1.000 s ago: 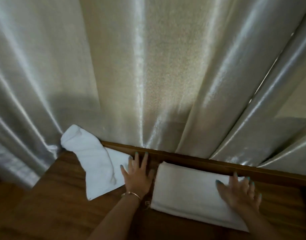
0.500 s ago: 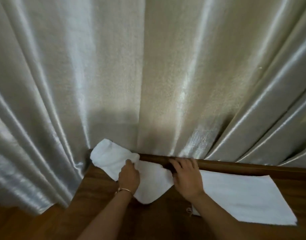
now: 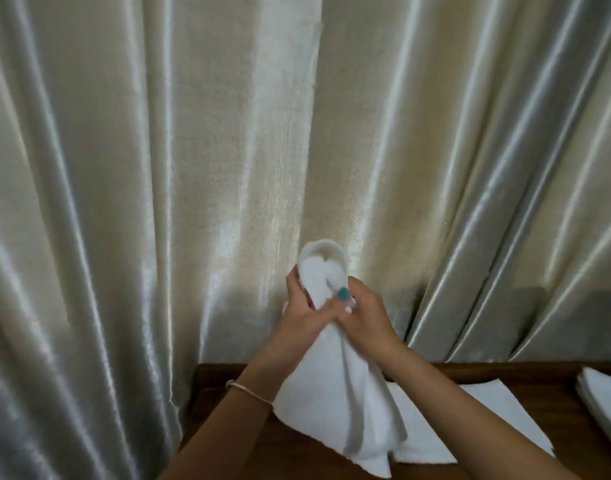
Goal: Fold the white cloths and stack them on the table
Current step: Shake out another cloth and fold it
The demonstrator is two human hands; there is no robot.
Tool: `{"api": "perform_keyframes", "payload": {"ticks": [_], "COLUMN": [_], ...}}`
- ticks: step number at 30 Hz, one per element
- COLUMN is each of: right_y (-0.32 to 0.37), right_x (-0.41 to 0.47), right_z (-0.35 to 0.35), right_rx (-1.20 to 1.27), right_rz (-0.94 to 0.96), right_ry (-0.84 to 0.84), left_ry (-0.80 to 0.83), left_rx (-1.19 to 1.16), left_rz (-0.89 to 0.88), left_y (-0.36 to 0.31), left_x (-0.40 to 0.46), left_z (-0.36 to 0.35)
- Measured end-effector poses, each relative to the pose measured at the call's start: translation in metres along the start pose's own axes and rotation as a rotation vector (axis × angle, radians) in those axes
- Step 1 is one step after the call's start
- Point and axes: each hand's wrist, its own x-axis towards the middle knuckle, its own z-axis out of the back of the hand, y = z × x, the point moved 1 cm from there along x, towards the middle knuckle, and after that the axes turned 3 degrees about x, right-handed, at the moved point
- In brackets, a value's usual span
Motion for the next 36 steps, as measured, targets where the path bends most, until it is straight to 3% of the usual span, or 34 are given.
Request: {"api": "perform_keyframes", "payload": {"ticks": [1,3,6,9,12,15,22,25,28,31,36], "right_y": [0.016,0.04,0.06,0.065,0.06,0.052,0.011,-0.001,-0.012,-0.022,-0.033], "right_x": [0.002,0.006,0.011,0.008,-0.004,-0.02,-0.05,-0.066,-0.081,-0.089,-0.096], "right_z": [0.009,0.033,0.086,0.146,0.197,0.231,0.254,0.27,0.278,0.289,0.31], "right_rx": [0.045,0.002,-0.108,-0.202,-0.37,-0.538,-0.776,-1.039,-1.187,-1.095,-0.971], "right_rz": [0.004,0.018,-0.053,-0.098,-0.094,-0.128,-0.387,-0.393,-0.336,-0.328,-0.49], "right_ry": [0.06,0.152,0.233,0.115,-0.04,-0.066,0.106,0.043,-0.124,-0.154,-0.235], "left_ry": [-0.044,-0.038,0.153,0.199,0.112,0.037,0.14,0.134,0.096,0.066,0.015], "left_rx": [0.125,0.115,0.082,0.37,0.729,0.938,1.058,1.173,1.25,1.207,1.139], "left_rz": [-0.08,-0.133,-0.119,-0.212,-0.278,-0.24,-0.152,-0.082,-0.019,0.03,0.077], "left_y": [-0.006,-0.026,-0.046,-0.06,-0.06,-0.043,0.009,0.029,0.044,0.051,0.059], "left_x": [0.0,-0.001,0.002,0.011,0.028,0.04,0.041,0.038,0.034,0.028,0.021], "left_z": [-0.009,-0.024,-0.034,-0.037,-0.031,-0.025,-0.005,0.012,0.024,0.037,0.051]}}
